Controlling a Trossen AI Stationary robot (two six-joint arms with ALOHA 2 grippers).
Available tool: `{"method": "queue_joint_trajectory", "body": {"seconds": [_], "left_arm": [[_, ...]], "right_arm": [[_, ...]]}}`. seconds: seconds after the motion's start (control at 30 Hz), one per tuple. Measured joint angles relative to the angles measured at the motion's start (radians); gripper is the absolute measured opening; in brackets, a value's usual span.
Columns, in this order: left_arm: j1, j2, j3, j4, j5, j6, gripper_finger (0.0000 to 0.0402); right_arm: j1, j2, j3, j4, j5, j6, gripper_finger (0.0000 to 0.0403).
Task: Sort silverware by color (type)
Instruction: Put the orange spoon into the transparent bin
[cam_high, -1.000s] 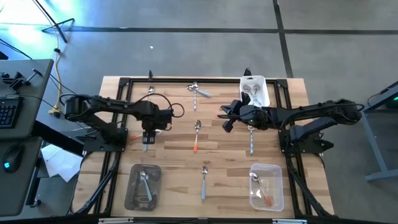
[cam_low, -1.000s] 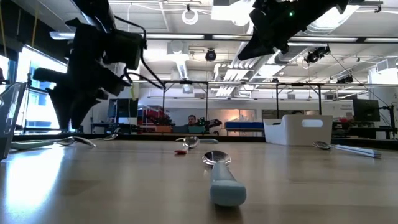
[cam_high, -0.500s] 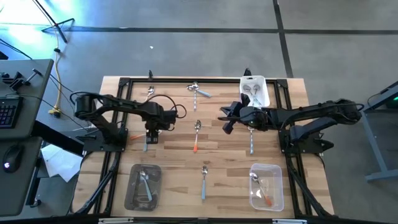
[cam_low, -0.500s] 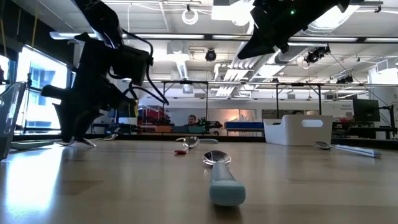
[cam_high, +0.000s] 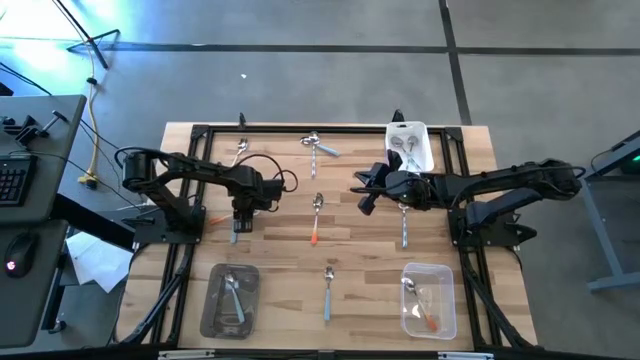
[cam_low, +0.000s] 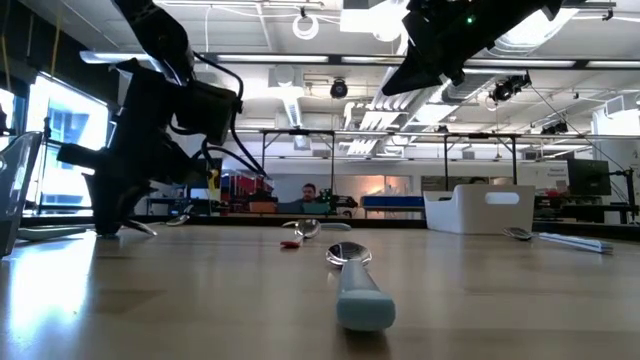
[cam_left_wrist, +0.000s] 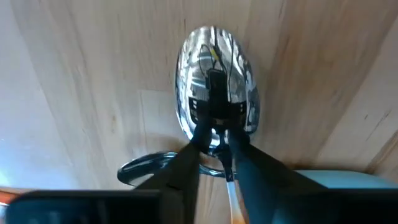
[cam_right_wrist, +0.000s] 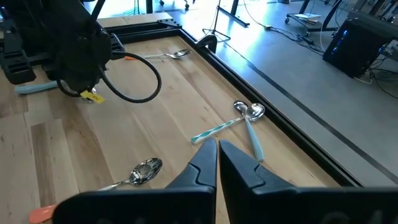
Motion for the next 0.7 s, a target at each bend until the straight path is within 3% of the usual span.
{"method": "queue_joint_trajectory", "body": {"seconds": [0.23,0.7], "left_arm": [[0.0,-0.003,0.0,0.004,-0.016,0.001,0.0008],[0.0,-0.093,0.058,-0.077,-0.014,-0.06,0.0005]], "right_arm": [[0.0,0.0,0.0,0.0,0.0,0.0,0.0],[0.0,0.0,0.0,0.0,0.001,0.0,0.0]]}}
